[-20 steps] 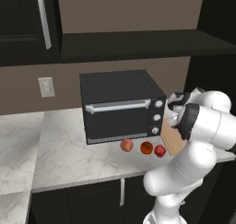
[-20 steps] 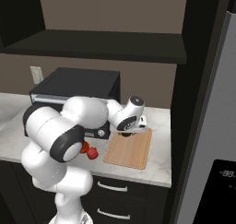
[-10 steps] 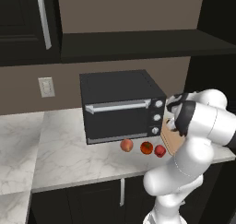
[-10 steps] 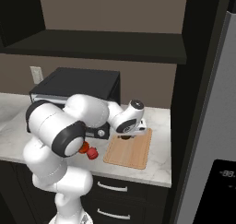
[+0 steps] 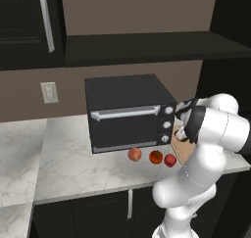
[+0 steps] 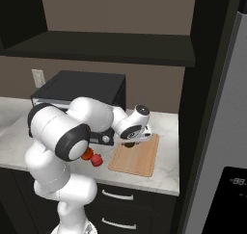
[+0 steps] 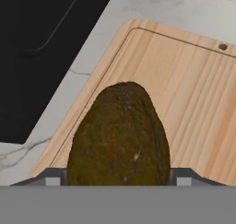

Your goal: Place the avocado, onion, tomato, and bell pepper on the cutting board.

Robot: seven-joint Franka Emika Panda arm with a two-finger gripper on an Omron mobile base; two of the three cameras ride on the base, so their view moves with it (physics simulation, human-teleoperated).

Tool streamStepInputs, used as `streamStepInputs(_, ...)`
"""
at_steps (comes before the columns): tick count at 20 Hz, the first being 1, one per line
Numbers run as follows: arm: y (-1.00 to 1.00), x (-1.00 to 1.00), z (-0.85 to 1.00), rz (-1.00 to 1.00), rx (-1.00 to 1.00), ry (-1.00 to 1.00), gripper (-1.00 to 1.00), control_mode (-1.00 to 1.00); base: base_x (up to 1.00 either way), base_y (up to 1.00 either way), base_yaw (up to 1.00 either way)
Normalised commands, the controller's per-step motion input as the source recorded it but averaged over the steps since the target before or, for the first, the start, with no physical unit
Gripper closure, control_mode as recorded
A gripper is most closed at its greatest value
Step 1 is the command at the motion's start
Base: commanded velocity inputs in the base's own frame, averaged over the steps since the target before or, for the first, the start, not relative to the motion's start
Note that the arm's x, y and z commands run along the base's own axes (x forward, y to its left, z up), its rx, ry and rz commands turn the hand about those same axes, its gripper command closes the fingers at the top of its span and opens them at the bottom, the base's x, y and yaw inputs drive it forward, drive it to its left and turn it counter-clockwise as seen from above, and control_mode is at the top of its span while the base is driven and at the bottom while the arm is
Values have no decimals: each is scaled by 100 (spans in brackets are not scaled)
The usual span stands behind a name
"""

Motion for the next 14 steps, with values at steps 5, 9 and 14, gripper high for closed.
streamStepInputs(5,1,0,8,2,0,0,-100,-100,0,0,0)
streamStepInputs(9,0,-1,30,2,-2,-1,-100,-100,0,0,0)
streamStepInputs(14,0,-5,36,0,-4,0,-100,-100,0,0,0)
